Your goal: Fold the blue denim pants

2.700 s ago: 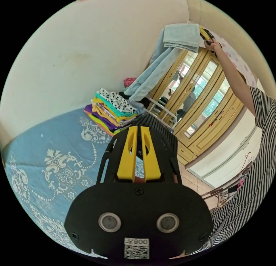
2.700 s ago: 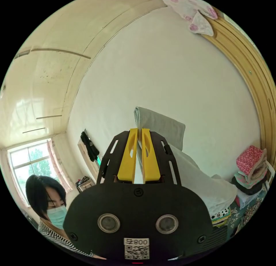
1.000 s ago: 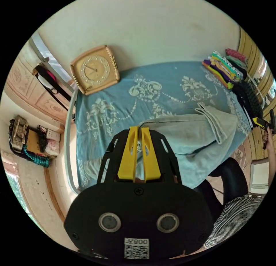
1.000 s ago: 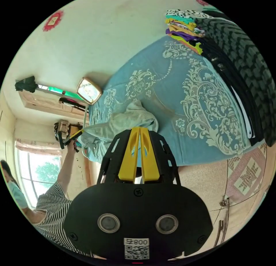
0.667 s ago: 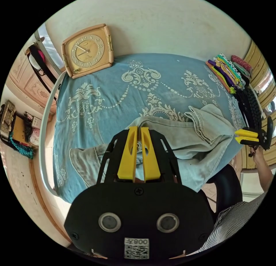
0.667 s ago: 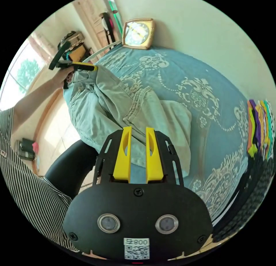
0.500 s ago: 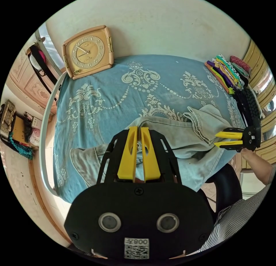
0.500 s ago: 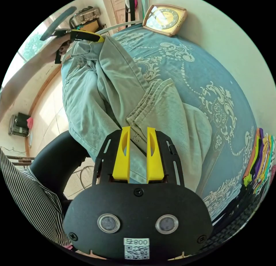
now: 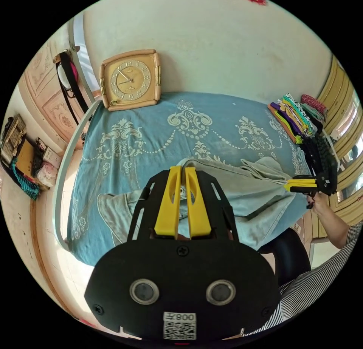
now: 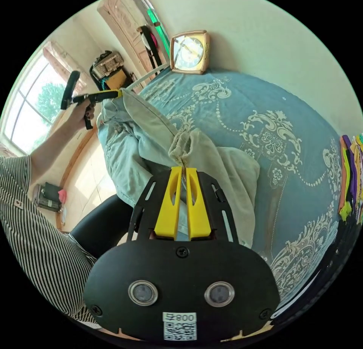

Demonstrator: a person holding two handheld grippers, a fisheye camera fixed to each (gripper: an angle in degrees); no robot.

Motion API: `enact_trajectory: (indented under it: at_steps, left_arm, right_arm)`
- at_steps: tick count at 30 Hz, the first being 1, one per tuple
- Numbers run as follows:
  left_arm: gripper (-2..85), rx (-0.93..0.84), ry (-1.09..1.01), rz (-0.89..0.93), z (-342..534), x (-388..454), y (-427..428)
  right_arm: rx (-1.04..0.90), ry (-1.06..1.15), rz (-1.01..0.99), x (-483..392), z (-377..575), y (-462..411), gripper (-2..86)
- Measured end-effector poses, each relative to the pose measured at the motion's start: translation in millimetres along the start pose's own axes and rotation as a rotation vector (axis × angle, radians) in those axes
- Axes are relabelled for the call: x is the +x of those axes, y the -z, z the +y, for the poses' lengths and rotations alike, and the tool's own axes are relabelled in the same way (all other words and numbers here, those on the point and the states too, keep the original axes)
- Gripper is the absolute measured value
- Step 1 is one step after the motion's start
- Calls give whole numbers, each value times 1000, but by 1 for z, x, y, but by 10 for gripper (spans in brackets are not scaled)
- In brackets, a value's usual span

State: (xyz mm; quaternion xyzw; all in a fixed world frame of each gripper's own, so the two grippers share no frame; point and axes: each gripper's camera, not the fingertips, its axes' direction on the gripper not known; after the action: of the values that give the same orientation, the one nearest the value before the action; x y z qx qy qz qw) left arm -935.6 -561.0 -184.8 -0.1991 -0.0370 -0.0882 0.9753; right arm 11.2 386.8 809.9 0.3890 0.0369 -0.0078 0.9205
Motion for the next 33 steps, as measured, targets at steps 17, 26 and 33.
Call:
enact_trajectory:
  at_steps: [17, 26, 33]
  left_arm:
    - [26, 200, 285, 15, 80, 49, -41]
    - [61, 10, 451, 108, 195, 87, -172]
    - [90, -60, 600, 86, 400, 122, -156]
  right_arm:
    - [368, -533, 288, 138, 121, 209, 9]
    - [36, -748, 382, 216, 184, 106, 29]
    - [-5, -835, 185, 224, 269, 38, 62]
